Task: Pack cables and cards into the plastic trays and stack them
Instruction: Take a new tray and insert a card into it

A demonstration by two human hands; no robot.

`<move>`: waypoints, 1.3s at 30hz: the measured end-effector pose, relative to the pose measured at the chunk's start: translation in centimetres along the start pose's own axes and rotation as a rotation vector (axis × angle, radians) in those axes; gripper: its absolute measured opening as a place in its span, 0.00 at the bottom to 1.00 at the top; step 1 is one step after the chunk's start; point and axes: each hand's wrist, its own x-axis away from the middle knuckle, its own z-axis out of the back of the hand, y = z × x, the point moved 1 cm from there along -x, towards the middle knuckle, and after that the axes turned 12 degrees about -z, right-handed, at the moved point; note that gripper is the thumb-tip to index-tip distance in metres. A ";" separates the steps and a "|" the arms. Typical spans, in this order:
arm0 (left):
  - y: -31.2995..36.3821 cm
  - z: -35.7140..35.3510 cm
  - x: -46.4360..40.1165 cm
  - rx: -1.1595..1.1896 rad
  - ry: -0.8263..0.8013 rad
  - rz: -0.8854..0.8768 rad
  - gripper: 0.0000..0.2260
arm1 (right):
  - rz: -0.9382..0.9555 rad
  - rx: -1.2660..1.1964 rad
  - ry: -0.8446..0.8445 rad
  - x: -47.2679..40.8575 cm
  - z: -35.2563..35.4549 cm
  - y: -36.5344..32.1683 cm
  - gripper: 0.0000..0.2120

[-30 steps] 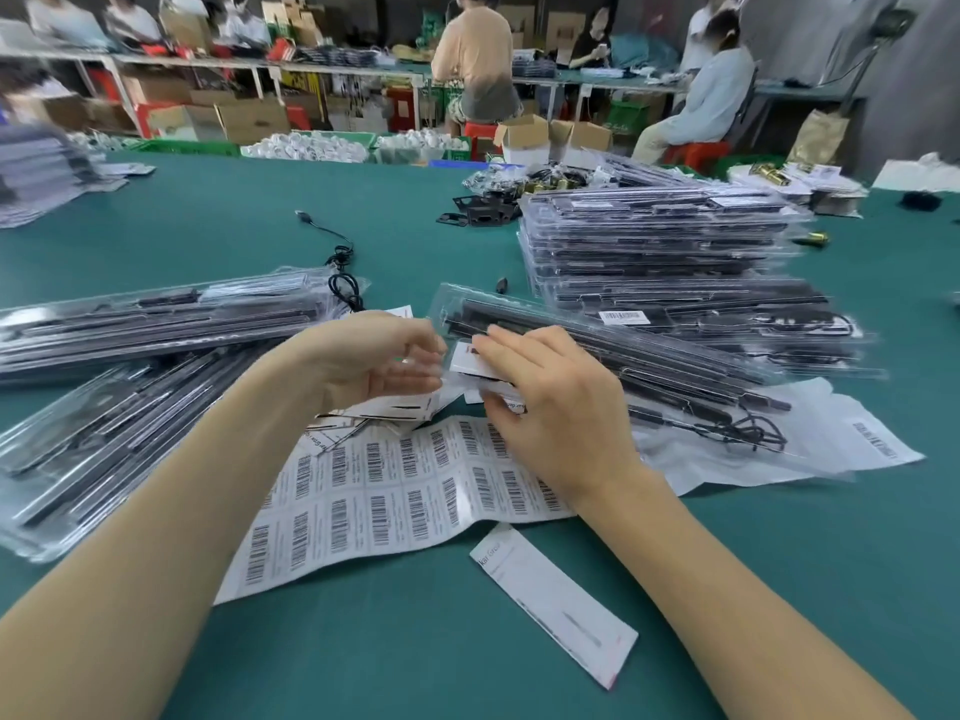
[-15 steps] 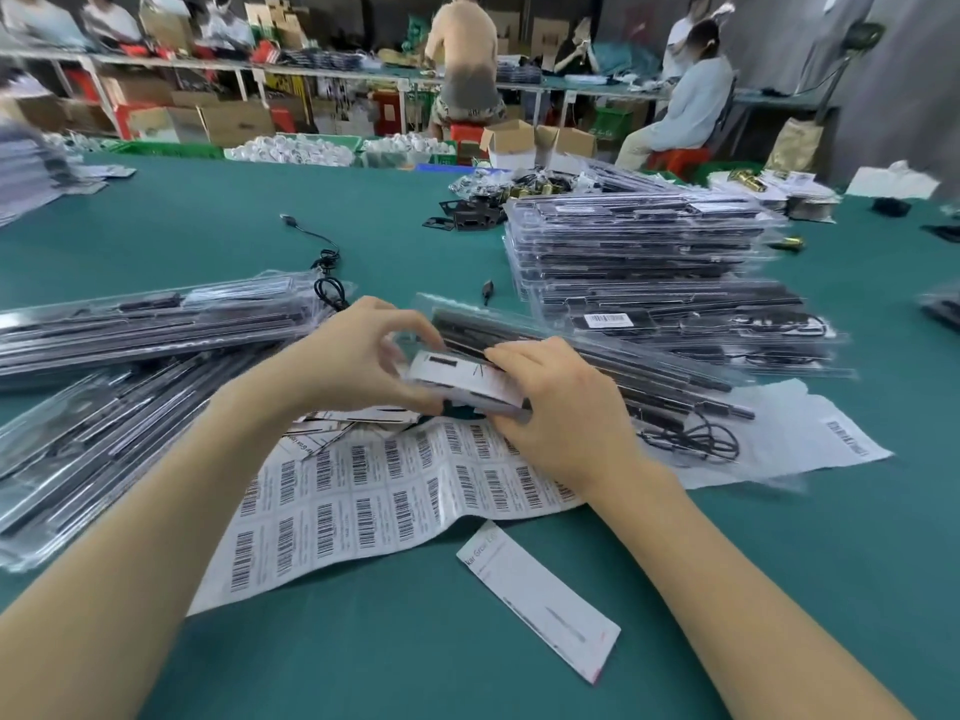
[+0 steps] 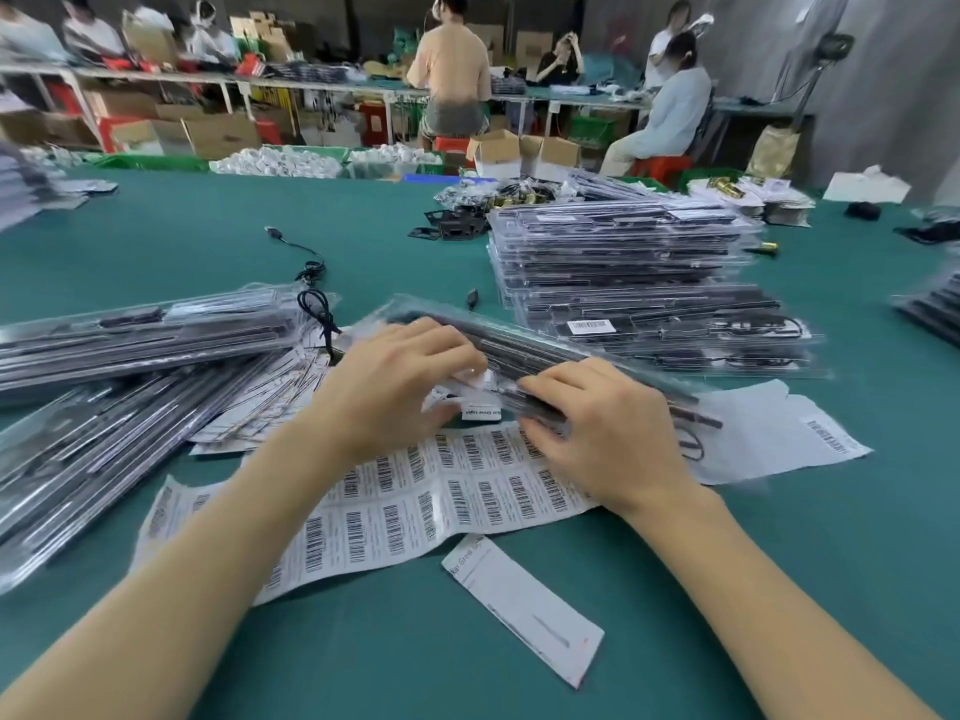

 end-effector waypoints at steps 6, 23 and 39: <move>0.4 -1.8 0.4 -0.049 0.170 0.019 0.04 | -0.050 0.046 0.008 0.4 0.4 0.9 0.13; 0.6 -2.6 0.4 -0.016 0.102 0.123 0.12 | 0.035 0.129 -0.033 0.8 -0.6 1.0 0.11; -1.2 -0.9 0.2 -0.209 0.322 0.347 0.19 | -0.147 0.049 0.116 -4.0 5.5 1.8 0.11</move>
